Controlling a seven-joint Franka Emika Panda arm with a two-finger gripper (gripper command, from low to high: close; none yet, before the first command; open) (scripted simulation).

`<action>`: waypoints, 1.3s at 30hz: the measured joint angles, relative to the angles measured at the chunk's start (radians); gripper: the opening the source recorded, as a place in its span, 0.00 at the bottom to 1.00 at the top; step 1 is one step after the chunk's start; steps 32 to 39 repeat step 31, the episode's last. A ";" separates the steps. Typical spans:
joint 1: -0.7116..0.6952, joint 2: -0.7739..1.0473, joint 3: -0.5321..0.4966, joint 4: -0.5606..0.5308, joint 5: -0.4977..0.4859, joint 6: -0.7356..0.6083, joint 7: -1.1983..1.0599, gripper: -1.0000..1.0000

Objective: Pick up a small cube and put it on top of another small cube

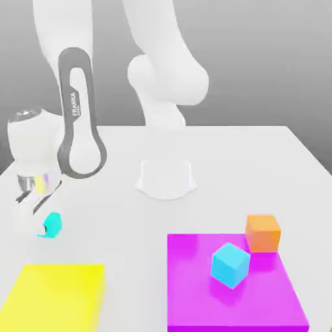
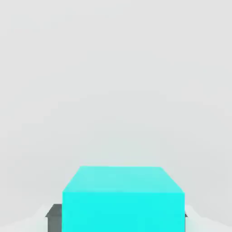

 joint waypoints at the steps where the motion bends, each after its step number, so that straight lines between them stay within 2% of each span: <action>1: 0.018 -0.030 -0.023 -0.007 -0.021 -0.024 0.016 0.00; 6: 0.064 -0.206 -0.101 -0.042 -0.170 -0.162 0.126 0.00; 17: 0.575 -0.340 0.154 0.141 -0.177 -0.472 -0.006 0.00; 22: 0.764 -0.385 0.284 0.229 -0.169 -0.606 -0.075 0.00; 24: 0.809 -0.363 0.322 0.246 -0.182 -0.603 -0.082 0.00; 27: 0.825 -0.276 0.322 0.233 -0.219 -0.507 -0.059 0.00; 28: 0.824 -0.253 0.324 0.228 -0.229 -0.479 -0.053 1.00; 39: 0.824 -0.253 0.324 0.228 -0.229 -0.479 -0.053 1.00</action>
